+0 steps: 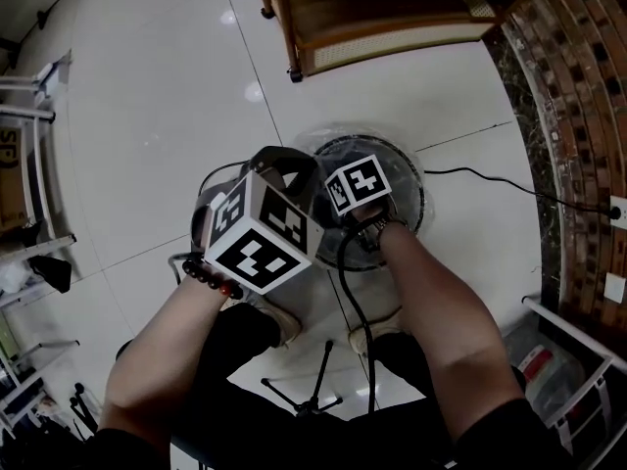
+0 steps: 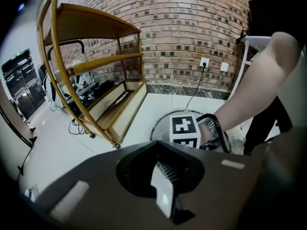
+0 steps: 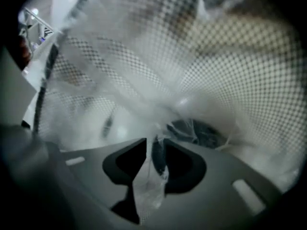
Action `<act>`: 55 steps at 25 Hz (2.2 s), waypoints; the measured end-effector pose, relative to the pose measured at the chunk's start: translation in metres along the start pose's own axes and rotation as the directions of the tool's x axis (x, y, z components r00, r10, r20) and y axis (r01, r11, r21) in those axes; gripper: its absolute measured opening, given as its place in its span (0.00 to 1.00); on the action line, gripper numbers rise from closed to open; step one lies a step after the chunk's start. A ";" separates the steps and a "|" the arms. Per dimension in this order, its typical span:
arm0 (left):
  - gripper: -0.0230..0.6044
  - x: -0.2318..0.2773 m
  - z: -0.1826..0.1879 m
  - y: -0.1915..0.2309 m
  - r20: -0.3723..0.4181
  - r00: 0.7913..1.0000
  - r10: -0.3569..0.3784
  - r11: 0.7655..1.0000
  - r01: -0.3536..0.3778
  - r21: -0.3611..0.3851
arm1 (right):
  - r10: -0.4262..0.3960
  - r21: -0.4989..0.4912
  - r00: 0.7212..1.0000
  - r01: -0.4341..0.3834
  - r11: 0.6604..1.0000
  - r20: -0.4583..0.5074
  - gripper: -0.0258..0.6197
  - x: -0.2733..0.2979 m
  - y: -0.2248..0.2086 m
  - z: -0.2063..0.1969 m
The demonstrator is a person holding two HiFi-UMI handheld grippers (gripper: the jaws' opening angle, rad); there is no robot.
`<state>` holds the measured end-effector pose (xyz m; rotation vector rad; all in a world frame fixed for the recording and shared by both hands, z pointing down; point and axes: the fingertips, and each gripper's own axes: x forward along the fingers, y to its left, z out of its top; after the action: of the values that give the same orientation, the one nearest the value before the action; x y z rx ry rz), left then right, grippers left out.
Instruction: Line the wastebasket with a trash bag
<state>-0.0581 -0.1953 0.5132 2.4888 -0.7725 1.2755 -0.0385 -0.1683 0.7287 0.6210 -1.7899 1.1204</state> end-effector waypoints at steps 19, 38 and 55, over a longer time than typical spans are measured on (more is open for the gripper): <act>0.04 -0.035 0.014 -0.047 0.057 0.997 -0.044 0.998 0.041 0.053 | -0.044 -0.067 0.903 0.081 0.995 0.428 0.04 -0.250 0.056 0.004; 0.04 -0.077 0.023 -0.134 0.184 0.983 0.009 0.999 -0.001 -0.041 | -0.105 -0.014 0.769 0.146 0.989 0.631 0.04 -0.291 0.113 -0.055; 0.04 -0.097 0.021 -0.167 0.237 0.971 0.011 0.986 0.029 -0.161 | -0.134 -0.026 0.712 0.209 0.977 0.689 0.04 -0.295 0.136 -0.087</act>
<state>0.0024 -0.0322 0.4274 2.5333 -0.8802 0.8797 0.0301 -0.0420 0.4248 1.2347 -2.3289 0.6891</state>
